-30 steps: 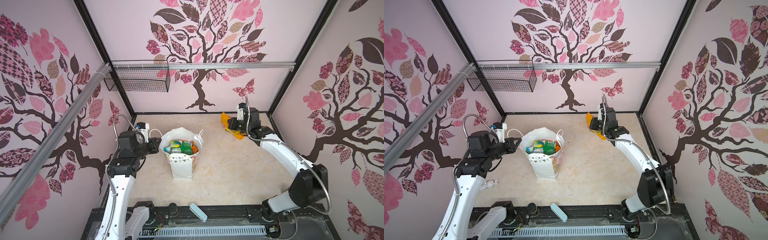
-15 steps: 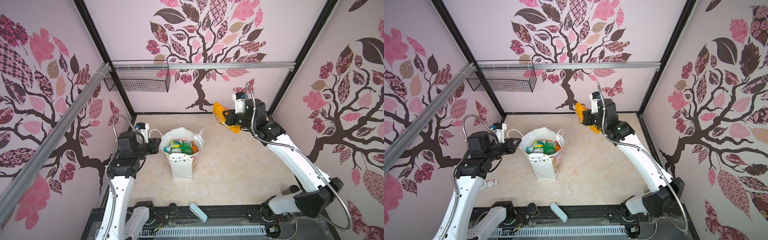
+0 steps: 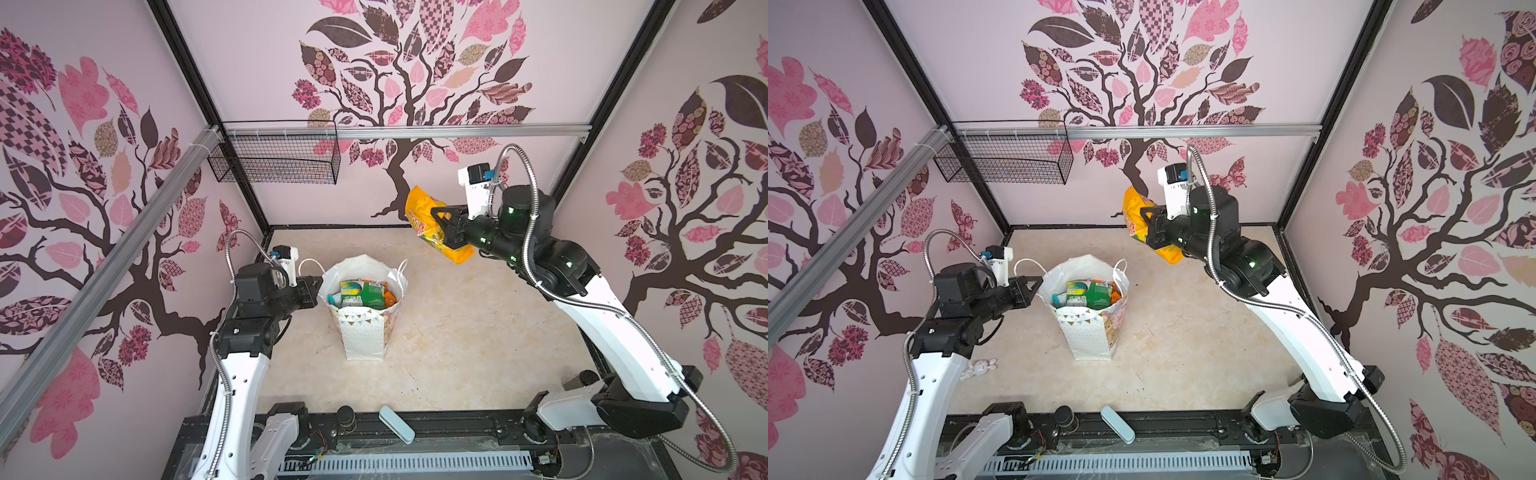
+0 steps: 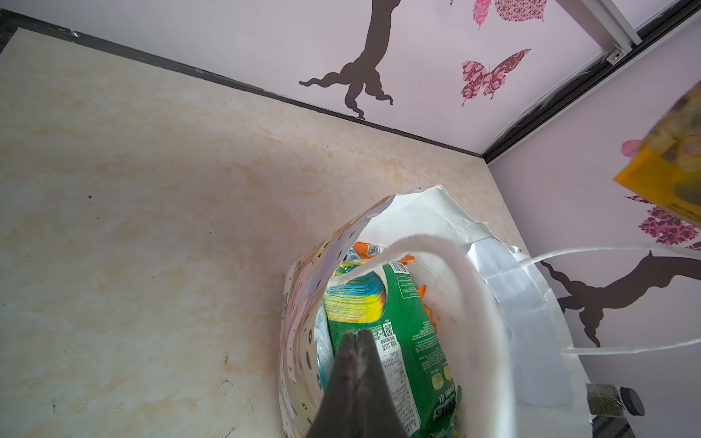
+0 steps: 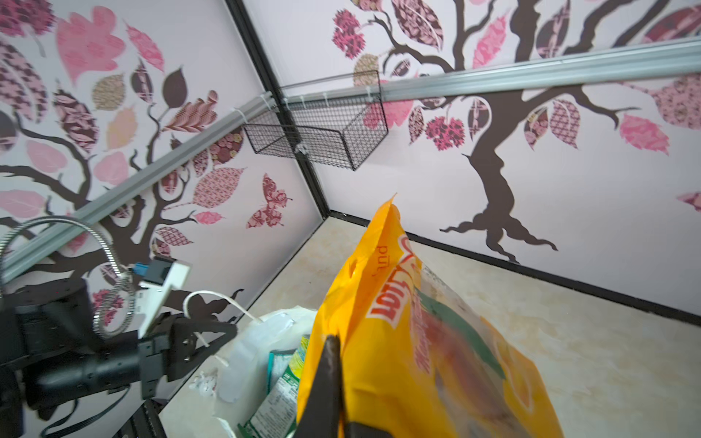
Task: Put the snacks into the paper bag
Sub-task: 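Carry the yellow packet over the paper bag with the right gripper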
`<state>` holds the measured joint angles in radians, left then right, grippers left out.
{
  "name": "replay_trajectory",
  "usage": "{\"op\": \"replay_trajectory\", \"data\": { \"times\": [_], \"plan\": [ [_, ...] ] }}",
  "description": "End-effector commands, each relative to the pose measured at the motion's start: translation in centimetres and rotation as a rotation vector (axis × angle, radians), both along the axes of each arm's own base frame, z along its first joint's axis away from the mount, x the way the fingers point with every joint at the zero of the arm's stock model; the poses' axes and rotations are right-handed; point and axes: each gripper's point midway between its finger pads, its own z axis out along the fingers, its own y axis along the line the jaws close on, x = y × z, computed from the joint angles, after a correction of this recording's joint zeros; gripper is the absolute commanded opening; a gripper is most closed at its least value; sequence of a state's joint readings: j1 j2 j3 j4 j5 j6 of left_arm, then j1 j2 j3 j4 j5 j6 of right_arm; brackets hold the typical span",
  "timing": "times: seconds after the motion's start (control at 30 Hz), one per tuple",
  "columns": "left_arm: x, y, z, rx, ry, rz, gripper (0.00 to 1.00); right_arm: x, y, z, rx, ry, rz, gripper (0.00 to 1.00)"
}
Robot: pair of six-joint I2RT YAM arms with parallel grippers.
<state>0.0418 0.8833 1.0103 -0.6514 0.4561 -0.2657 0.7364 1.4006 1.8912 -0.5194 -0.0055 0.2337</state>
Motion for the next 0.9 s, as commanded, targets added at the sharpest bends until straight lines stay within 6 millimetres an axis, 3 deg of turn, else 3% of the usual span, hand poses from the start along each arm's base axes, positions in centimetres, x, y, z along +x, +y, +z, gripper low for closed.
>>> {"op": "replay_trajectory", "data": {
  "times": [0.0, 0.13, 0.17, 0.33, 0.57, 0.87],
  "plan": [
    [0.1, 0.2, 0.3, 0.0, -0.039, 0.003, 0.02, -2.4, 0.4, 6.6, 0.072, -0.176, 0.018, 0.0],
    [0.1, 0.2, 0.3, 0.002, -0.04, 0.005, 0.02, -5.3, 4.3, 7.9, 0.044, -0.221, 0.099, 0.0],
    [0.1, 0.2, 0.2, 0.001, -0.038, 0.004, 0.02, -5.9, 4.6, 9.0, 0.054, -0.244, 0.103, 0.0],
    [0.0, 0.3, 0.3, 0.006, -0.043, 0.009, 0.02, -8.7, 8.9, 9.3, 0.045, -0.245, 0.223, 0.0],
    [-0.1, 0.6, 0.5, 0.015, -0.055, 0.029, 0.0, -8.4, 12.5, 5.7, -0.001, -0.177, 0.279, 0.0],
    [-0.1, 0.7, 0.6, 0.017, -0.06, 0.035, 0.0, -6.7, 15.3, 1.7, -0.066, -0.142, 0.266, 0.0]
  ]
}}
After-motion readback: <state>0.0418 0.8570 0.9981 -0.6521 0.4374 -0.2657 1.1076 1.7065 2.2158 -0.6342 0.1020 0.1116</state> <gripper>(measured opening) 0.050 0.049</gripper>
